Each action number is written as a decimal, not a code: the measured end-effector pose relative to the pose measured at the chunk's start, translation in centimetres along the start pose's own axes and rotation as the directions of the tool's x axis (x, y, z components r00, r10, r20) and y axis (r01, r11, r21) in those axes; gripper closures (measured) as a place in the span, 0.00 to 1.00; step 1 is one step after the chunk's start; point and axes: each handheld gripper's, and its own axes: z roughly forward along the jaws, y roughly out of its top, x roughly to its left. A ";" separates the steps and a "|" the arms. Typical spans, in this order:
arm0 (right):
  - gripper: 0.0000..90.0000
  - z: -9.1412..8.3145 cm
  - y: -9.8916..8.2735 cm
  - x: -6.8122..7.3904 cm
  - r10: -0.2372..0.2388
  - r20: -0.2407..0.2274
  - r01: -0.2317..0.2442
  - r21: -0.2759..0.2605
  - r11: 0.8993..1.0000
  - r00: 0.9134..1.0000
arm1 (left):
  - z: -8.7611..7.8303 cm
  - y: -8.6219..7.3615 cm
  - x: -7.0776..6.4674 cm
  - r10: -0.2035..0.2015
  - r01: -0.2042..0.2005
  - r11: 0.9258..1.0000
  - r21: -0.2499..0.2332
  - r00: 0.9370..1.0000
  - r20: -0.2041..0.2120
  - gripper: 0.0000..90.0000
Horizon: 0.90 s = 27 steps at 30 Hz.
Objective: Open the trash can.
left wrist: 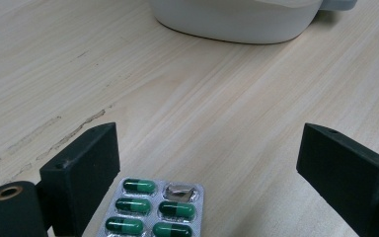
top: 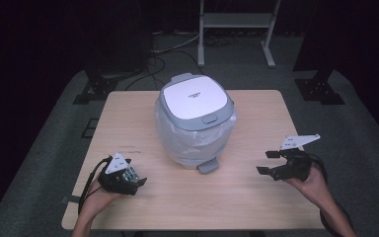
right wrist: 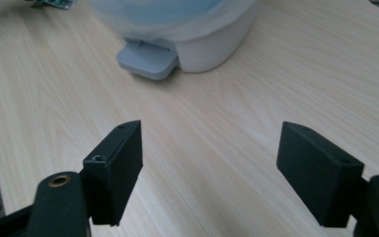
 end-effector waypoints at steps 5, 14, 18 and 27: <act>0.28 -0.6 1.2 0.4 -0.010 -0.016 0.010 -0.004 1.000 1.000 | -0.3 -0.1 0.1 -0.002 0.002 1.000 -0.003 1.000 -0.008 0.09; 0.32 -1.9 3.2 0.8 -0.035 -0.024 0.035 -0.001 0.999 0.999 | -0.4 -0.1 0.1 -0.008 0.008 1.000 -0.008 1.000 -0.007 0.09; 0.32 -2.3 4.1 0.9 -0.042 -0.031 0.042 -0.004 0.999 0.999 | -0.2 -0.1 0.1 -0.003 0.003 1.000 -0.001 1.000 -0.005 0.09; 0.36 -3.2 6.5 1.2 -0.079 -0.028 0.079 0.003 0.997 0.996 | -0.3 0.1 0.0 -0.010 0.010 1.000 -0.013 1.000 -0.006 0.09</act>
